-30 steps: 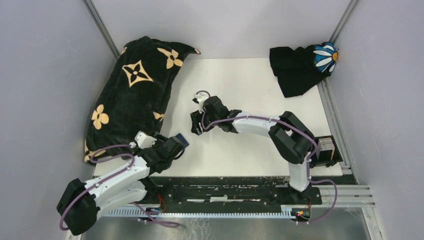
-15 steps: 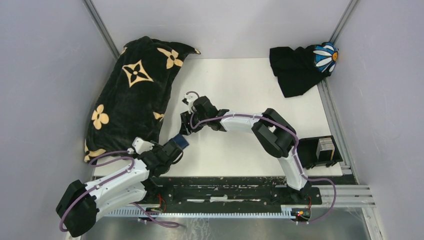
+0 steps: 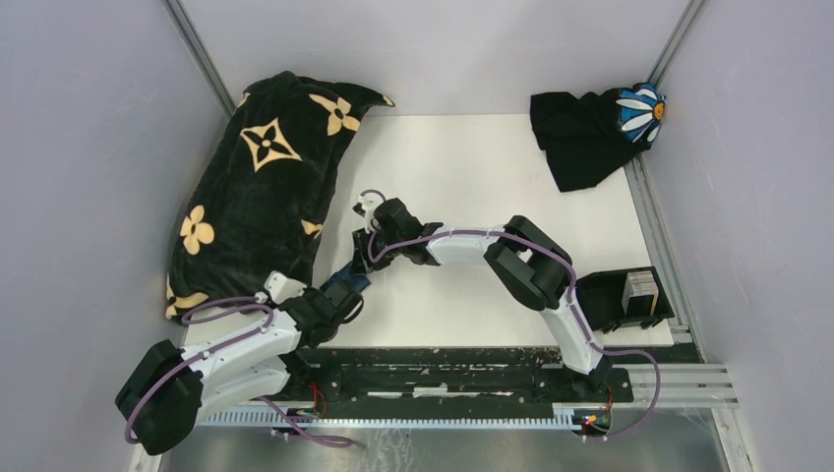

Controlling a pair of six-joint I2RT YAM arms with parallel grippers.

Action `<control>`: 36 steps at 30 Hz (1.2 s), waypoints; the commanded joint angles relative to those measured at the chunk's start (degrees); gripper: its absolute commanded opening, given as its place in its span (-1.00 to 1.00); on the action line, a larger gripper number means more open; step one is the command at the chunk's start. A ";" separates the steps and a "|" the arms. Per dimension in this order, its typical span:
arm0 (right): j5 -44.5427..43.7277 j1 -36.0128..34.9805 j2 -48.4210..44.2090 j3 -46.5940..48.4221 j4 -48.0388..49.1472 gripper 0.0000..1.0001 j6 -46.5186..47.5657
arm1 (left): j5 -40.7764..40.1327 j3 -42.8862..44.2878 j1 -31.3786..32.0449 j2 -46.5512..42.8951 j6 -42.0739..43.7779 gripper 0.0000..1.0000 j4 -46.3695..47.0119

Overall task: Put the credit cards into the card holder
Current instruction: Move the card holder to the center of the board.

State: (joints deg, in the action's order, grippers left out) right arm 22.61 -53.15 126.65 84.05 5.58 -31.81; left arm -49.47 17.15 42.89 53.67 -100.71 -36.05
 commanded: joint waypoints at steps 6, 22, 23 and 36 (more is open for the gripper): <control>4.33 -0.20 -0.03 -2.35 7.89 -0.70 -4.61 | -3.75 -0.03 0.17 2.41 1.00 -0.57 7.23; -14.40 3.57 -11.72 -28.20 38.96 -0.98 -21.28 | -5.09 3.50 0.17 -3.29 17.74 0.05 15.67; -17.33 3.79 -12.56 -30.60 41.78 -0.98 -22.98 | -4.50 3.18 0.17 -3.49 19.59 0.09 17.60; -55.72 -0.18 -18.86 -47.07 49.76 -0.98 -39.58 | 11.23 1.51 0.16 5.19 48.07 0.54 46.37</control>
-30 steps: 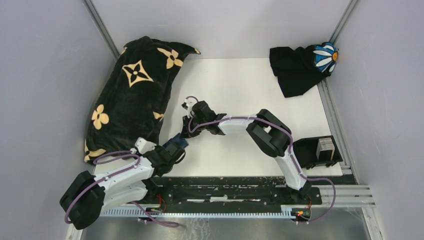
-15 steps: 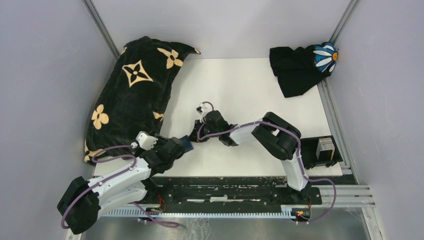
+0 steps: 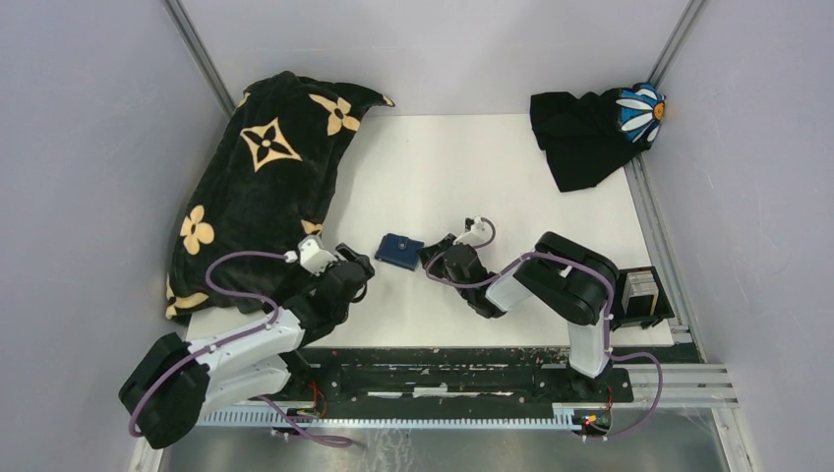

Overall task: Put the credit cards into the card holder
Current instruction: Move the card holder to the center of the board.

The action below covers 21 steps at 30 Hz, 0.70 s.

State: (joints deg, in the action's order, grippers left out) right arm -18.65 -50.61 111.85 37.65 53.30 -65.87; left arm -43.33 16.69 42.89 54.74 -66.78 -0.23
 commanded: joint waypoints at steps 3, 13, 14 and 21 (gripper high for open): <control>-22.12 -5.33 -5.36 -0.16 -3.04 -0.98 -5.70 | 8.06 3.90 -0.03 9.15 18.74 0.67 13.57; -20.74 -7.21 -7.17 -0.33 -11.07 -0.42 1.05 | 18.73 11.71 -4.11 24.41 25.16 0.66 18.80; -20.37 -7.35 -7.60 -0.66 -11.33 -0.31 2.74 | 19.06 12.20 -4.32 26.09 24.86 0.64 18.90; -20.11 -9.45 -14.16 2.57 -24.88 0.03 20.68 | 22.23 11.27 -6.13 29.11 21.03 0.45 20.53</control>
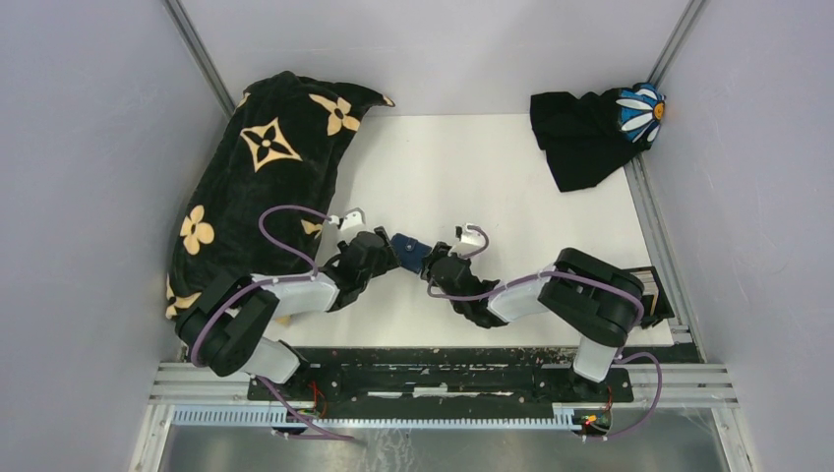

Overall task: Put the credit cards into the card holder
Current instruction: Move the card holder to the center of the board.

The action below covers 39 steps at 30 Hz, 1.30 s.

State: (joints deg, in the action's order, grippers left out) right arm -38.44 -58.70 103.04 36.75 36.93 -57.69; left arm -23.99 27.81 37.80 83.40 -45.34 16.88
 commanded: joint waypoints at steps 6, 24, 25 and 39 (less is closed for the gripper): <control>1.29 -2.23 -6.65 10.85 -20.83 0.03 30.43 | 5.63 -1.17 -3.63 1.24 -3.98 0.33 4.46; 9.29 -1.63 6.33 27.07 -29.96 0.09 54.88 | 17.69 -0.30 -9.93 10.40 -6.20 -0.01 8.34; 9.24 -1.56 6.56 27.20 -29.90 0.10 55.22 | 17.95 -0.35 -10.03 10.58 -6.05 -0.03 8.27; 11.13 0.77 8.64 28.46 -29.62 0.13 58.70 | 19.52 1.06 -10.13 14.24 -4.82 -0.62 6.49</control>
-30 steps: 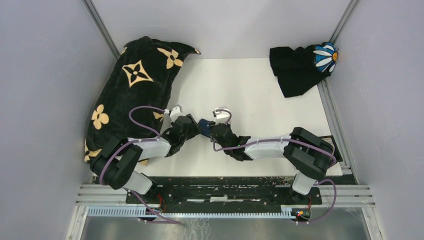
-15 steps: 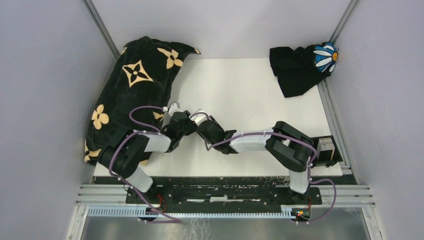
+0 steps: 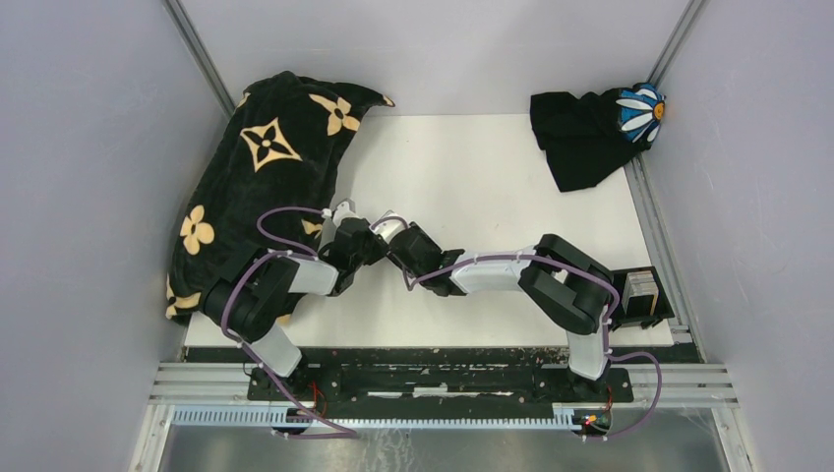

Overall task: Put the credit cards into the card holder
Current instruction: Move the card holder to the center of the board.

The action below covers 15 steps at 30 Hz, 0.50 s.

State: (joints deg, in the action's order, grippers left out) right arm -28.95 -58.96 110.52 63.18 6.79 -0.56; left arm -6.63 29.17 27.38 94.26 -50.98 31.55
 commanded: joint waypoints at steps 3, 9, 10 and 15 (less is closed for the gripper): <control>2.17 2.00 1.73 2.35 0.03 0.13 1.77 | 1.92 0.13 0.28 3.98 0.97 -0.65 -8.60; 3.64 3.59 3.04 2.86 0.11 0.12 3.22 | 0.83 1.03 0.29 5.13 1.35 -0.68 -9.75; 3.82 3.96 3.22 2.95 0.19 0.12 3.47 | 0.69 1.35 0.28 5.34 1.54 -0.69 -9.96; 4.54 4.85 4.18 3.48 0.35 0.12 5.43 | -0.12 2.36 0.31 5.79 2.30 -0.69 -11.10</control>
State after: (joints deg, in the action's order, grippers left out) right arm -25.54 -55.27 112.38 65.12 7.20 2.48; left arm -6.20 32.12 27.35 96.99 -50.98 31.24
